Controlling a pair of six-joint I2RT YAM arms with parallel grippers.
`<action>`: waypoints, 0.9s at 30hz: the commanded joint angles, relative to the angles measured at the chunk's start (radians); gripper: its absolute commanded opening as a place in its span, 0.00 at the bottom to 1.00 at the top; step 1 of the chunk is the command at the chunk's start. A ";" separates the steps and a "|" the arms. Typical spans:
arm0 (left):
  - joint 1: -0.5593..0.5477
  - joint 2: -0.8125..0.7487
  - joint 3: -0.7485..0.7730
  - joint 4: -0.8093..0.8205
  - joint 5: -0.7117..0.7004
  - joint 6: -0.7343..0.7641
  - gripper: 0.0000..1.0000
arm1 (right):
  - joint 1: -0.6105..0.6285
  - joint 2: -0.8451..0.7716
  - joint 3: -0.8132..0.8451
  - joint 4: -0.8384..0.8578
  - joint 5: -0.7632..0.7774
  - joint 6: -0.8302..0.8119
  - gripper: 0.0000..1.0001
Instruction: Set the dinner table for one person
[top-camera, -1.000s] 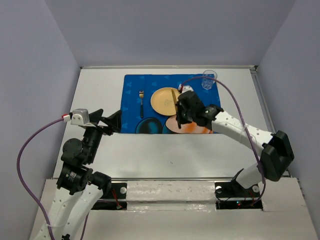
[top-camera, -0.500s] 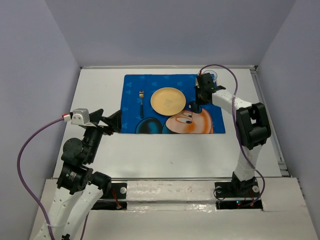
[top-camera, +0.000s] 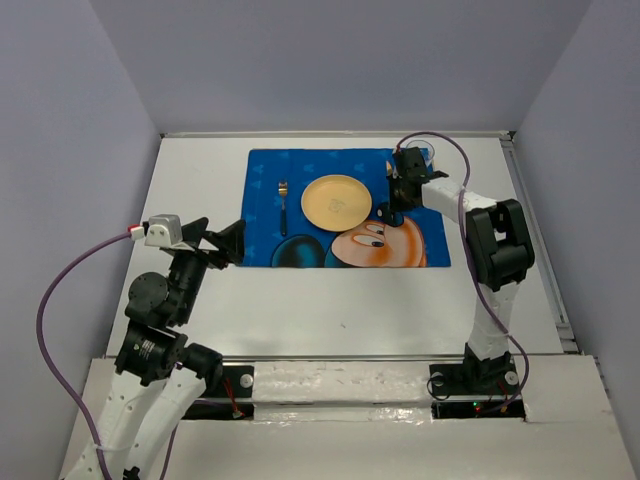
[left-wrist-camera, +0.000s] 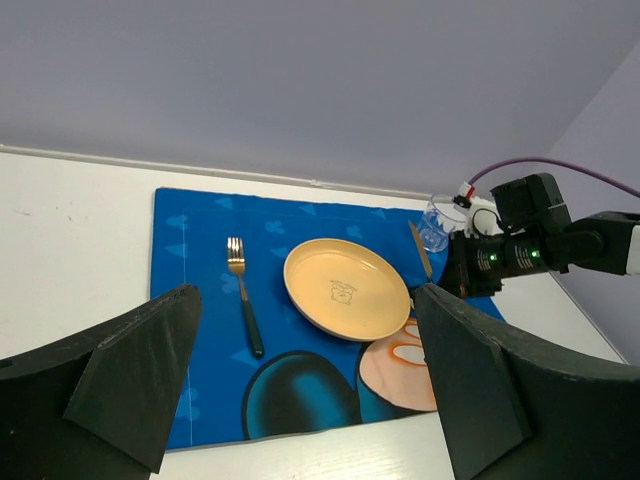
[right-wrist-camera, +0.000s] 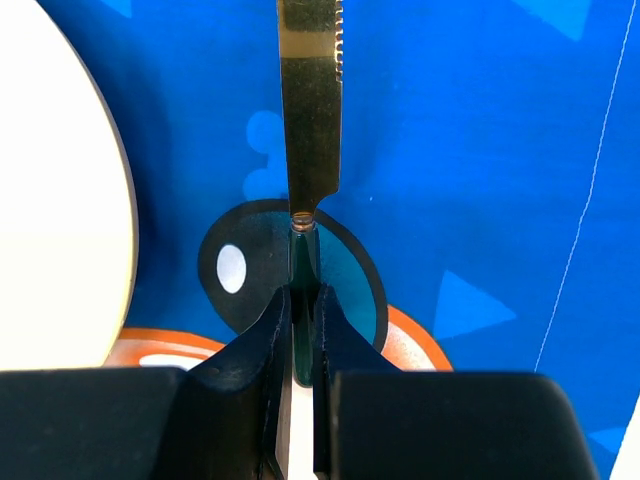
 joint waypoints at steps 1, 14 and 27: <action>0.010 0.016 -0.003 0.051 0.016 0.005 0.99 | -0.018 -0.014 0.024 0.020 -0.004 0.015 0.00; 0.017 0.019 -0.003 0.055 0.020 0.002 0.99 | -0.018 -0.031 0.024 -0.092 -0.003 0.034 0.00; 0.018 0.025 -0.004 0.056 0.020 0.002 0.99 | -0.018 0.023 0.059 -0.108 0.026 0.054 0.17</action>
